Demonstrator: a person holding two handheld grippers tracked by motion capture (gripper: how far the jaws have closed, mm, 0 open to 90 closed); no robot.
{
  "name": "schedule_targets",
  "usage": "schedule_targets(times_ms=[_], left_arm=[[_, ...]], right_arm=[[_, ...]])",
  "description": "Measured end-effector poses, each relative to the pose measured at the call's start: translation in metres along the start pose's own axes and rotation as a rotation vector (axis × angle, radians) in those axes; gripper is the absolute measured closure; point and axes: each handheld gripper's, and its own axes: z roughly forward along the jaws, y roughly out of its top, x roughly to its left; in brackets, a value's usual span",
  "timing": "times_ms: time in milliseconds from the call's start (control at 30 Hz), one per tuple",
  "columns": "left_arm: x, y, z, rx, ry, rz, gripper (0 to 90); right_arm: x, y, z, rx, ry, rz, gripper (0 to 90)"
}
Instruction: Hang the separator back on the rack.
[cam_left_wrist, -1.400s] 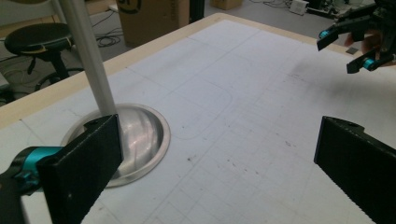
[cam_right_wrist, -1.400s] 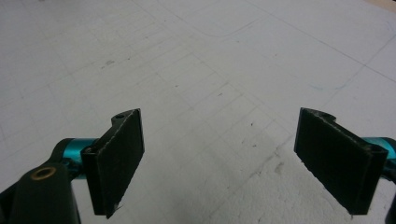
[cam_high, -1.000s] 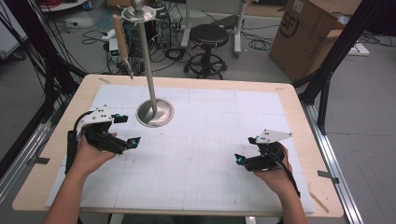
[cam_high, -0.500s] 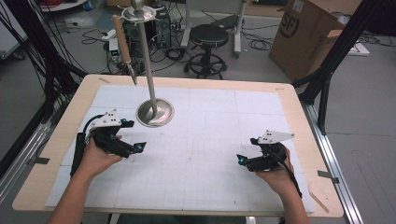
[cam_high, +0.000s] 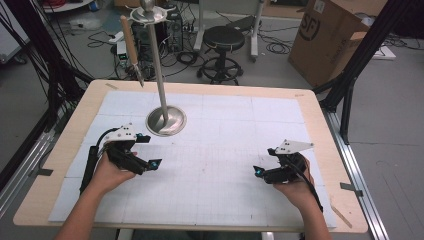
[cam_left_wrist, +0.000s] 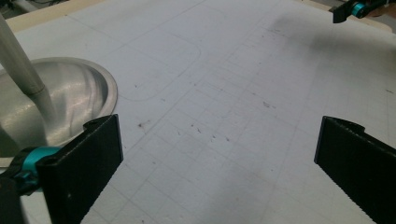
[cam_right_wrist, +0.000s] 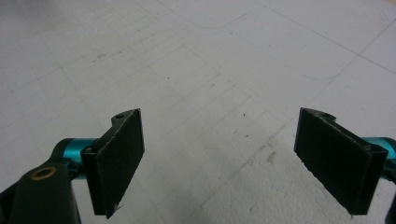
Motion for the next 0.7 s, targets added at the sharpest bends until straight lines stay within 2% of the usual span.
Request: schedule_targets(times_ms=[100,300,600,700], left_arm=[[-0.0013,0.0002,-0.0015,0.004,-0.002,0.01,1.7],[0.0018,-0.0001,-0.0027,-0.004,-0.006,-0.003,1.7],[0.0011,-0.001,0.0019,0.025,-0.005,0.003,1.7],[0.0017,-0.0011,0.0012,0.021,-0.006,0.0,1.7]], right_arm=[[0.001,0.0007,0.0003,-0.002,0.001,0.001,14.9],[0.0022,0.0017,0.003,0.011,0.004,-0.005,14.9],[0.0008,0.0,0.0023,0.009,0.003,0.0,14.9],[0.001,0.0002,0.002,0.009,0.001,-0.001,14.9]])
